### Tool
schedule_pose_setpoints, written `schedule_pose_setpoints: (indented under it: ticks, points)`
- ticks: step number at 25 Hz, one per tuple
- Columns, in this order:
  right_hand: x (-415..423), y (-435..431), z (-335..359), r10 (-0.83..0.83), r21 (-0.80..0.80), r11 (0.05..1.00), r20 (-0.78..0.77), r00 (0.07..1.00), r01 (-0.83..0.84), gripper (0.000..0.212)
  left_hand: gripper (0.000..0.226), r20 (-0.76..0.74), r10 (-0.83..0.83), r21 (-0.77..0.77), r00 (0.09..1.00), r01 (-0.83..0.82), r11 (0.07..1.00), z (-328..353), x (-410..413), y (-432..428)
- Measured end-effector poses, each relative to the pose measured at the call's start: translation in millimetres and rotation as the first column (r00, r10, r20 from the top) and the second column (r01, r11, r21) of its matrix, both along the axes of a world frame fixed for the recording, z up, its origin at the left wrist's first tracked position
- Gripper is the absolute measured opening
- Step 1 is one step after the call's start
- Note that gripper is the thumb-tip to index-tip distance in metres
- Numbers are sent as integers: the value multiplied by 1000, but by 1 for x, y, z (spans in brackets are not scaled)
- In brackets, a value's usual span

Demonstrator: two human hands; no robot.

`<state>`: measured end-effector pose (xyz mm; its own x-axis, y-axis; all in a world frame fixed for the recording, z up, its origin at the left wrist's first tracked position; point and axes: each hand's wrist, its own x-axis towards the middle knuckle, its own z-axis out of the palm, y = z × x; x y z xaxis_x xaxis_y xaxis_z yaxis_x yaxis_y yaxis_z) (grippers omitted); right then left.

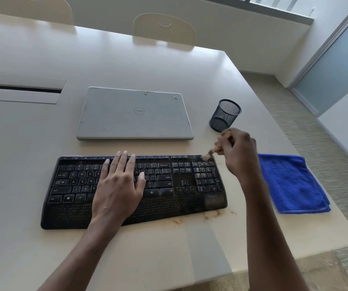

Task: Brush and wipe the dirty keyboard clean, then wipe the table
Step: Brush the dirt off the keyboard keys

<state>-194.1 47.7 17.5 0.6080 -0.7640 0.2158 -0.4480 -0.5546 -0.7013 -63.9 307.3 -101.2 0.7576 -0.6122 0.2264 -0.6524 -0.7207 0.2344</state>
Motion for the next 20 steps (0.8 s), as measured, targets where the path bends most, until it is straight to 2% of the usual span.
schedule_pose_setpoints:
  ticks: [3,5,7,10,12,14,16,20]
  points:
    - [19,15,2,300,79,951,12,954,-299,14,69,1,0,7,1000,0,1000,0,0,0]
    - [20,9,-1,379,83,924,-65,923,-374,20,69,-3,-2,6,1000,2,1000,0,0,0]
    - [11,-6,2,355,61,935,-136,925,-349,27,70,-5,-2,5,1000,2,1000,0,0,0]
    - [-1,-24,11,229,-21,971,-211,950,-238,30,69,-10,-5,-8,1000,5,1000,0,0,0]
    - [4,-20,13,278,8,960,-164,947,-280,28,69,-12,-2,-4,1000,1,1000,0,0,-1]
    - [12,-7,10,406,98,912,-99,909,-397,24,69,-8,0,4,1000,0,1000,0,0,0]
    - [14,-5,7,430,118,901,-96,898,-419,24,69,-2,-2,10,1000,2,1000,1,0,1]
    - [-5,-25,11,160,-11,986,-223,962,-166,26,70,-4,-1,6,1000,1,1000,0,0,0]
